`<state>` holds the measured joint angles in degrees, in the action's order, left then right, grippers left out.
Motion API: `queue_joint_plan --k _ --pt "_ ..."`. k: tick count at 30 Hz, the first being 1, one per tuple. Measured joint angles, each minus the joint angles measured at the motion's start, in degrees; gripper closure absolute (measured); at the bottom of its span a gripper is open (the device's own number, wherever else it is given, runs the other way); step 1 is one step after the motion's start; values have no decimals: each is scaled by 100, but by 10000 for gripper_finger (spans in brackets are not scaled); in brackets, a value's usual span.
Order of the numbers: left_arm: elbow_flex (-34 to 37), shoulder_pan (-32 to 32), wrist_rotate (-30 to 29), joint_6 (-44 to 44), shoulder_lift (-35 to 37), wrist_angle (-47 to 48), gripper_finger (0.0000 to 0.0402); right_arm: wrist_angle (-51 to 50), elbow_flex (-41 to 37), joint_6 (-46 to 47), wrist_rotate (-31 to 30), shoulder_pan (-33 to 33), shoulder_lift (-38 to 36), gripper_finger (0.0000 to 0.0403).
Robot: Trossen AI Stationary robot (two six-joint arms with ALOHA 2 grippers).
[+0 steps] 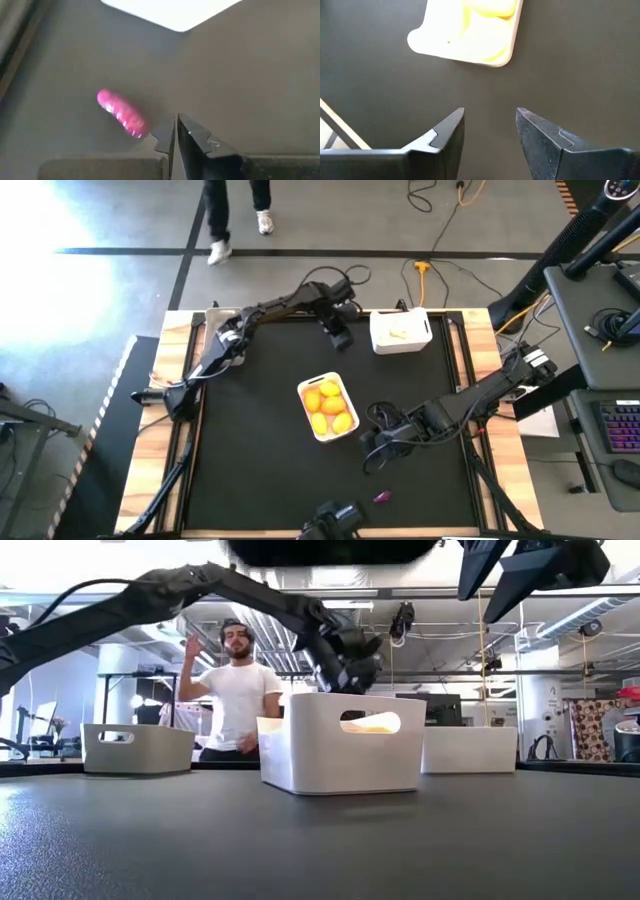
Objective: Sort produce into baskets
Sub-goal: Put the eggplant into the gray bin
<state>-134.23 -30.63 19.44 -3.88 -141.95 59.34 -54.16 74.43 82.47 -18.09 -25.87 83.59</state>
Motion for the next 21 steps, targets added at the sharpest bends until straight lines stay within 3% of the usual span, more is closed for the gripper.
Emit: queue_joint_plan --k 11,21 --pt "-77 -146 70 -142 -248 -77 401 47 -2 228 6 0 0 234" --pt "-72 -266 -90 -3046 -295 -166 401 128 -2 263 144 0 0 234"
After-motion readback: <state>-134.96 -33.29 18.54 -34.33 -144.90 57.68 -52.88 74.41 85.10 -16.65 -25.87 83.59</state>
